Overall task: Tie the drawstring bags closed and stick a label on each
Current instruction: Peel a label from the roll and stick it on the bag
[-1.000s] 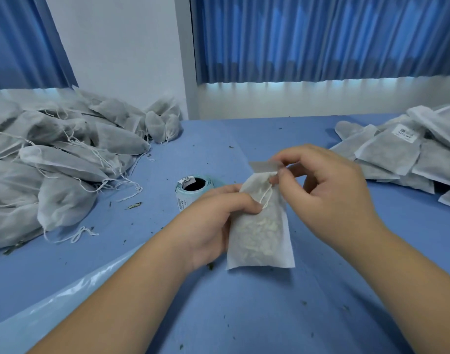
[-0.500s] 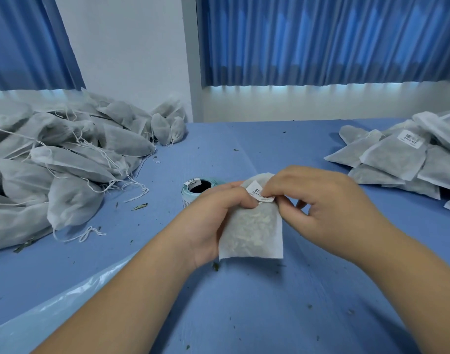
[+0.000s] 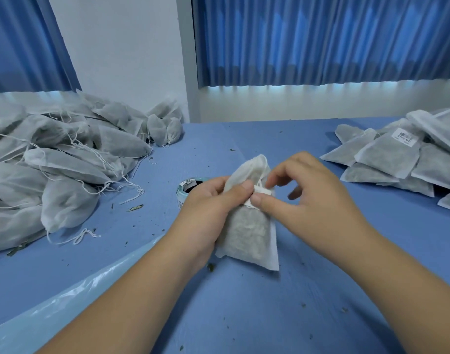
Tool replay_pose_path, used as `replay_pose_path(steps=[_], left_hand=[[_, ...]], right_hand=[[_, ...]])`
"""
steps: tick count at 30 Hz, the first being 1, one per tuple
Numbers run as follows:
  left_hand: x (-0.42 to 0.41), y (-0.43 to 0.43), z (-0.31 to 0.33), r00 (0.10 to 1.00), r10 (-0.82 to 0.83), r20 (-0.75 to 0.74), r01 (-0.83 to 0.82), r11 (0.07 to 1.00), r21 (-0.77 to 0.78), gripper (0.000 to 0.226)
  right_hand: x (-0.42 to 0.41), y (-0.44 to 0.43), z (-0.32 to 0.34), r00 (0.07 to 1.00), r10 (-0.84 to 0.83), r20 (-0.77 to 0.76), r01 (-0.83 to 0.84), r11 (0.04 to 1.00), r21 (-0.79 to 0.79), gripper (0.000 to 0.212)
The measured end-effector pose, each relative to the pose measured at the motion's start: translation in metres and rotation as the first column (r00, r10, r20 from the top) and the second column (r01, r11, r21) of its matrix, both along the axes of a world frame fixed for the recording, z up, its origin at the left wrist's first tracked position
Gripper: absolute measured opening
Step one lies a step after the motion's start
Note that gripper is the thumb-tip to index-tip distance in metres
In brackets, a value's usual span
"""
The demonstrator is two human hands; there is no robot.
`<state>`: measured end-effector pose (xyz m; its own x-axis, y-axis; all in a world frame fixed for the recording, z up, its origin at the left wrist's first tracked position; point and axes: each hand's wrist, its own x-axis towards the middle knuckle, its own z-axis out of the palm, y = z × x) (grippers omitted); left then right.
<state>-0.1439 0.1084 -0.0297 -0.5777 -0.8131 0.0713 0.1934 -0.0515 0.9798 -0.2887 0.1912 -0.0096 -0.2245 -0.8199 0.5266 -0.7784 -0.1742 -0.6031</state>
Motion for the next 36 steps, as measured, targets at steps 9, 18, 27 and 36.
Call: replay_pose_path(steps=[9,18,27,36], left_hand=[[-0.005,0.006,-0.002,0.996,0.0,-0.091,0.001,1.0,0.008,0.029],[-0.005,0.007,0.0,0.979,-0.196,-0.059,0.203,0.966,0.161,0.037],[-0.009,0.009,-0.001,0.994,-0.104,-0.036,0.109,0.982,0.156,0.043],[-0.029,0.016,0.01,0.984,0.171,-0.052,-0.149,0.946,0.286,0.03]], right_hand=[[-0.008,0.0,0.008,0.594,0.088,0.8,-0.456,0.856,0.245,0.042],[-0.019,-0.004,0.004,0.535,0.047,0.843,-0.303,0.943,0.14,0.019],[-0.022,-0.002,0.005,0.799,0.124,0.588,-0.332,0.907,0.26,0.023],[-0.031,0.003,0.011,0.811,0.175,0.558,-0.393,0.87,0.298,0.028]])
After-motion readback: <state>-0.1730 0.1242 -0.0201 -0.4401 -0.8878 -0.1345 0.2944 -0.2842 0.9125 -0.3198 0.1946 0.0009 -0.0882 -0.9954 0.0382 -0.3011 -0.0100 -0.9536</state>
